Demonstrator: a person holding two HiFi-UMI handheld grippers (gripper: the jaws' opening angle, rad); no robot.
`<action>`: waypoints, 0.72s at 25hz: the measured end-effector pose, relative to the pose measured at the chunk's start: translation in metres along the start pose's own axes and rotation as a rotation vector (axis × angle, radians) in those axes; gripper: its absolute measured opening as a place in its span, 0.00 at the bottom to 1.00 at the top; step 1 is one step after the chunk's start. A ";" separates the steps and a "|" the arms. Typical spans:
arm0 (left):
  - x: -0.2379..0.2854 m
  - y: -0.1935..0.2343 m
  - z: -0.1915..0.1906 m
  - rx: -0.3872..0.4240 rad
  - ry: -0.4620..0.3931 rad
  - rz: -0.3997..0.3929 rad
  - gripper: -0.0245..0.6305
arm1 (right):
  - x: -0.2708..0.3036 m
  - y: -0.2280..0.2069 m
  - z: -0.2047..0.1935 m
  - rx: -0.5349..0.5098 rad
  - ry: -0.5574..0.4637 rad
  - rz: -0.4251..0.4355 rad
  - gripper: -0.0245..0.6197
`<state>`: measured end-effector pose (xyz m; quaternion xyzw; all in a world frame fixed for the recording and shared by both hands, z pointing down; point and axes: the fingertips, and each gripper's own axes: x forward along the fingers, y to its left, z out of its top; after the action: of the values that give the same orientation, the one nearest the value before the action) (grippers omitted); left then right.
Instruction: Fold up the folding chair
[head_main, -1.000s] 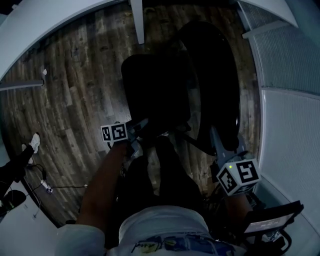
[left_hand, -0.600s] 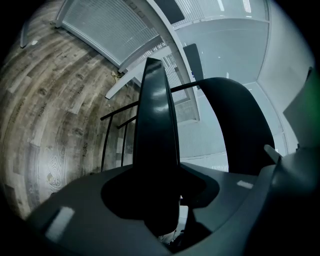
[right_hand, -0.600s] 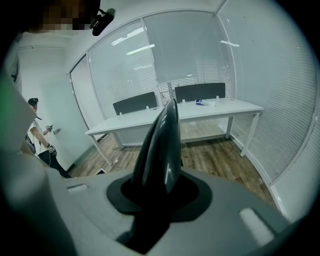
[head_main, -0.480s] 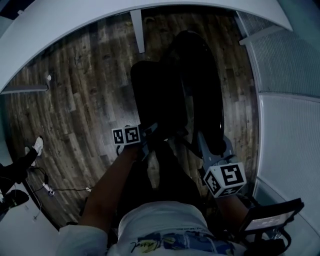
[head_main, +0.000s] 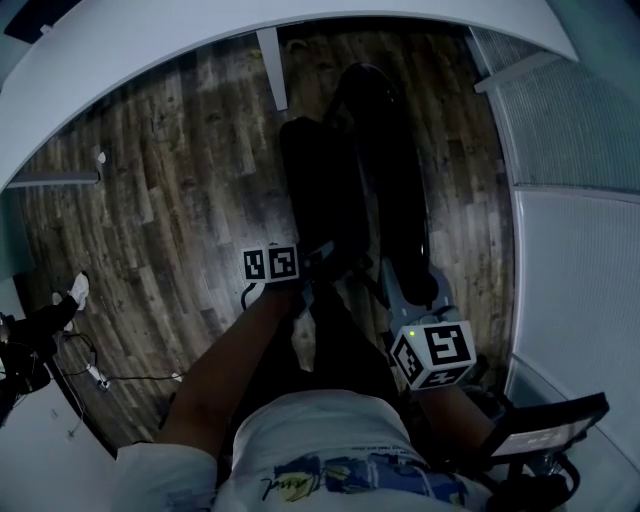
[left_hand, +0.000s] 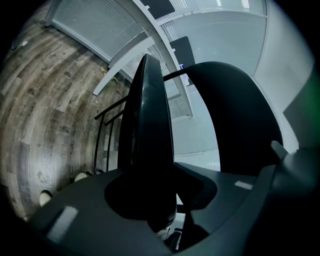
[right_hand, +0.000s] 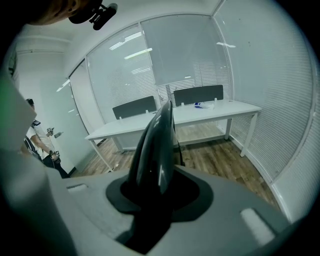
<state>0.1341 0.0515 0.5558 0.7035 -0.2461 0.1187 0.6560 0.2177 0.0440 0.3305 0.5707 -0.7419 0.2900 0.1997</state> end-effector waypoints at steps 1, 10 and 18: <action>0.001 -0.003 0.001 0.000 0.002 -0.003 0.25 | 0.000 0.001 0.001 -0.003 -0.001 0.001 0.20; 0.024 -0.034 0.000 0.002 0.044 0.011 0.23 | -0.001 0.007 0.006 -0.023 0.003 -0.003 0.20; 0.045 -0.052 -0.005 0.005 0.069 0.099 0.23 | -0.004 0.009 0.005 -0.048 0.009 -0.006 0.21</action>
<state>0.1994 0.0486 0.5333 0.6874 -0.2576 0.1761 0.6558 0.2099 0.0458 0.3222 0.5666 -0.7459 0.2744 0.2176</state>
